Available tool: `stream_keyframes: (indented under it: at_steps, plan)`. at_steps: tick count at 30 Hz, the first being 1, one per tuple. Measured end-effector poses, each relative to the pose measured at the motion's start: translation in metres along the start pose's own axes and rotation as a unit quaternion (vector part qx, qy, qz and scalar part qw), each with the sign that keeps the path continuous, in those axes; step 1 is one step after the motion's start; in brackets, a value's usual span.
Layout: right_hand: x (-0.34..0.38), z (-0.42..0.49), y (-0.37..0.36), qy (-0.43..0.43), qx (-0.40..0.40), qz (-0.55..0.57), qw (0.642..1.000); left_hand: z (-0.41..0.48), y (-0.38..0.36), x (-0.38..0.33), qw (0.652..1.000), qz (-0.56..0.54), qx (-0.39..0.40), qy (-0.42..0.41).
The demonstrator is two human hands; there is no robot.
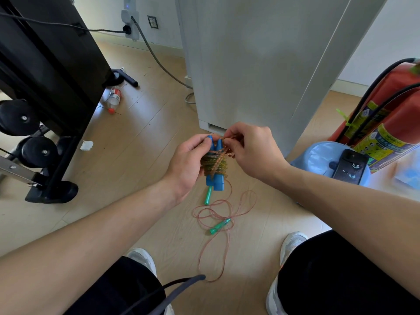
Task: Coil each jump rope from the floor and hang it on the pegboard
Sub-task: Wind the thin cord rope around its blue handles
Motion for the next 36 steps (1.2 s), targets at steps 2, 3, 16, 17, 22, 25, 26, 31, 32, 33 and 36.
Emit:
stream_keyframes:
  at_steps: [2, 3, 16, 17, 22, 25, 26, 31, 32, 33, 36]
  plan:
    - [-0.002, 0.000, 0.000, 0.000, -0.012, -0.008, 1.000, 0.001, -0.001, 0.002, 1.000, 0.003, -0.002, 0.005]
    - [-0.002, 0.000, 0.000, 0.000, -0.011, -0.012, 1.000, 0.001, -0.001, 0.003, 1.000, 0.009, -0.004, 0.007]
    - [-0.006, 0.003, 0.004, -0.014, 0.000, -0.006, 1.000, 0.008, 0.002, -0.011, 0.994, 0.099, -0.035, -0.028]
    - [-0.006, 0.003, 0.004, -0.011, 0.001, -0.006, 1.000, 0.009, 0.002, -0.011, 0.992, 0.116, -0.042, -0.037]
    - [-0.007, 0.003, 0.000, 0.004, 0.016, -0.013, 1.000, 0.014, 0.003, -0.009, 0.986, 0.147, -0.063, -0.041]
    - [-0.009, 0.004, 0.001, -0.002, 0.015, 0.004, 1.000, 0.014, 0.003, -0.010, 0.986, 0.156, -0.051, -0.039]
    - [-0.008, 0.004, 0.001, -0.002, 0.013, 0.008, 1.000, 0.014, 0.003, -0.011, 0.986, 0.154, -0.047, -0.037]
    - [-0.005, 0.005, 0.002, 0.008, 0.011, 0.009, 1.000, 0.017, 0.002, -0.011, 0.992, 0.122, -0.032, -0.021]
    - [-0.005, 0.005, 0.002, 0.007, 0.010, 0.010, 1.000, 0.017, 0.002, -0.011, 0.992, 0.119, -0.031, -0.019]
    - [-0.006, 0.004, 0.002, 0.006, 0.010, 0.011, 1.000, 0.018, 0.002, -0.011, 0.992, 0.118, -0.030, -0.017]
    - [-0.007, 0.004, 0.001, 0.002, 0.007, 0.017, 1.000, 0.018, 0.001, -0.011, 0.992, 0.119, -0.027, -0.005]
Point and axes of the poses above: each hand's wrist, its own z-axis towards the middle knuckle, its own y-axis out of the back of the hand, x = y × z, the point moved 3 cm from there along z, towards the middle knuckle, and after that the axes turned 12 degrees about y, right-handed, at the moved point
